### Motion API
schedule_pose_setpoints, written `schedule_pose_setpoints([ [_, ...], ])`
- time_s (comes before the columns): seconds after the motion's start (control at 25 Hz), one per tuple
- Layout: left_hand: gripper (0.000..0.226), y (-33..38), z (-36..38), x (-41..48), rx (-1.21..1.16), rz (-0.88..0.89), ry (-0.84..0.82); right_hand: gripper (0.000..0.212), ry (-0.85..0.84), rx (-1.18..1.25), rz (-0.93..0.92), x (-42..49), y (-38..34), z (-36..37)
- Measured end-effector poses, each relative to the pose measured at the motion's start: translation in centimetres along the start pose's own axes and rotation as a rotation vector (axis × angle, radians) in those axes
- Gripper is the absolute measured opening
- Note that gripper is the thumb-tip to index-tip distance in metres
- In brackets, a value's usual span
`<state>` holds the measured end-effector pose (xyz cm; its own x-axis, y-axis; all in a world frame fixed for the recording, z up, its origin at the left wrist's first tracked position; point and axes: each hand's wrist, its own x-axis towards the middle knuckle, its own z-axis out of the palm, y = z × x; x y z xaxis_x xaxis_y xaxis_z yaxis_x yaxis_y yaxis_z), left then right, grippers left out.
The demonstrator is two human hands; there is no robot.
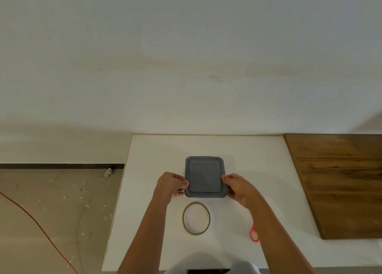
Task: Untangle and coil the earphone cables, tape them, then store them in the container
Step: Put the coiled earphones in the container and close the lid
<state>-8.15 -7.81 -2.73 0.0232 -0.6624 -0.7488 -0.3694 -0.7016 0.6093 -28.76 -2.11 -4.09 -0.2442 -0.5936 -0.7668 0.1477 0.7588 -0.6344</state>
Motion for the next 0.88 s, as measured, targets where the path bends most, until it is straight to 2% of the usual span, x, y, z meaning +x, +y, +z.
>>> schedule_pose_setpoints([
  [0.08, 0.031, 0.8, -1.2, 0.9, 0.049, -0.044, -0.04, 0.022, -0.031, -0.029, -0.009, 0.6, -0.9, -0.6],
  [0.16, 0.03, 1.5, -1.1, 1.1, -0.06, 0.044, -0.021, 0.034, 0.019, -0.006, -0.065, 1.0, -1.8, 0.0],
  [0.24, 0.025, 1.8, -0.2, 0.9, -0.104, 0.161, 0.056, 0.038, 0.14, -0.009, -0.124, 1.3, -2.5, 1.1],
  [0.4, 0.018, 1.4, 1.3, 1.0, -0.063, 0.267, 0.178, 0.017, 0.307, 0.038, -0.139, 1.9, -2.4, 2.3],
  [0.48, 0.013, 1.6, 1.6, 1.2, -0.087, 0.233, 0.215, 0.014, 0.321, 0.063, -0.115, 1.8, -2.4, 2.7],
  [0.64, 0.005, 2.0, 1.8, 1.2, -0.144, 0.176, 0.241, 0.024, 0.363, -0.021, -0.126, 1.5, -2.7, 3.5],
  [0.8, 0.015, 1.2, 1.6, 0.9, -0.171, 0.22, 0.203, 0.025, 0.29, 0.01, -0.12, 1.3, -2.5, 3.1],
  [0.88, 0.025, 0.1, 1.3, 0.2, -0.224, 0.229, 0.158, 0.033, 0.221, 0.033, -0.118, 0.8, -2.2, 2.2],
])
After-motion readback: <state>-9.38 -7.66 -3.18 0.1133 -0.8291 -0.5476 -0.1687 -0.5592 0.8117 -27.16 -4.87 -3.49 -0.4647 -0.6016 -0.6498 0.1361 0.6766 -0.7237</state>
